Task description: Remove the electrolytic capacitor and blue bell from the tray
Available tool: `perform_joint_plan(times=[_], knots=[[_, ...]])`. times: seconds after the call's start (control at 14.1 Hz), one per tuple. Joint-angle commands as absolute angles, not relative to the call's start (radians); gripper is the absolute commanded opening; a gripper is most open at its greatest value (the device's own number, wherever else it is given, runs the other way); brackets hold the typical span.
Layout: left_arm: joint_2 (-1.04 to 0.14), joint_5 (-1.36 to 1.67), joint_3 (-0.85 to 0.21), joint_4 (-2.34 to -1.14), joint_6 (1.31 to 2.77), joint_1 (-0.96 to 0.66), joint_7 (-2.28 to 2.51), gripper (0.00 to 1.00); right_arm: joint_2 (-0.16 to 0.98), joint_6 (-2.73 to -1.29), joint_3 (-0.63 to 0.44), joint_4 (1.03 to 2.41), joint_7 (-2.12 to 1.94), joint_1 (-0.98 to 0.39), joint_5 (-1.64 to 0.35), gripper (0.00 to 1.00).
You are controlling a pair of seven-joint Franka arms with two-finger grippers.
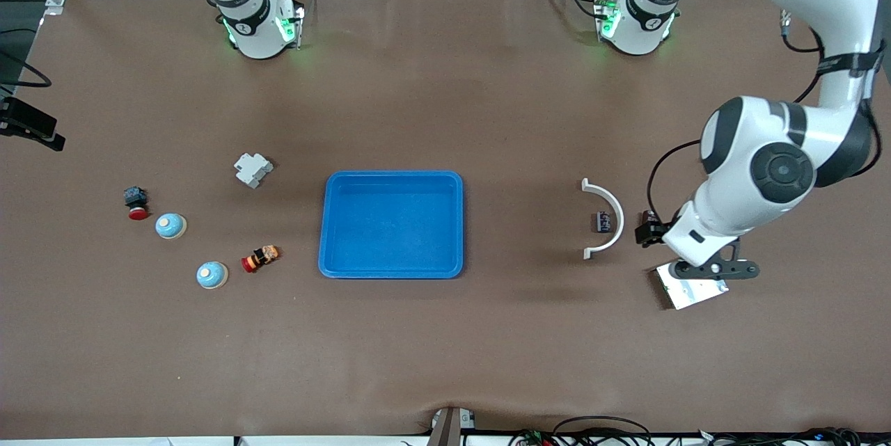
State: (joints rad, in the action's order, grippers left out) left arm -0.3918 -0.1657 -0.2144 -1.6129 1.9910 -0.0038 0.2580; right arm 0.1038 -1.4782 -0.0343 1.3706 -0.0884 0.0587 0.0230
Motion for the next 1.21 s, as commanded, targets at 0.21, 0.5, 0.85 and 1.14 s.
perform_joint_plan(times=[0.21,0.5,0.85,1.14], knots=[[-0.278,-0.051,-0.219,-1.606,1.931,0.081,0.187,1.00,0.103,-1.465,-0.023,1.355,-0.080,0.069,0.028,1.00],[-0.181,-0.018,-0.210,-1.586,1.830,0.106,0.153,1.00,0.103,-1.460,-0.020,1.355,-0.081,0.067,0.028,1.00],[-0.140,-0.018,-0.212,-1.583,1.772,0.104,0.123,1.00,0.101,-1.460,-0.021,1.355,-0.083,0.067,0.028,1.00],[-0.124,-0.018,-0.219,-1.565,1.749,0.104,0.080,1.00,0.101,-1.462,-0.021,1.355,-0.083,0.067,0.035,1.00]])
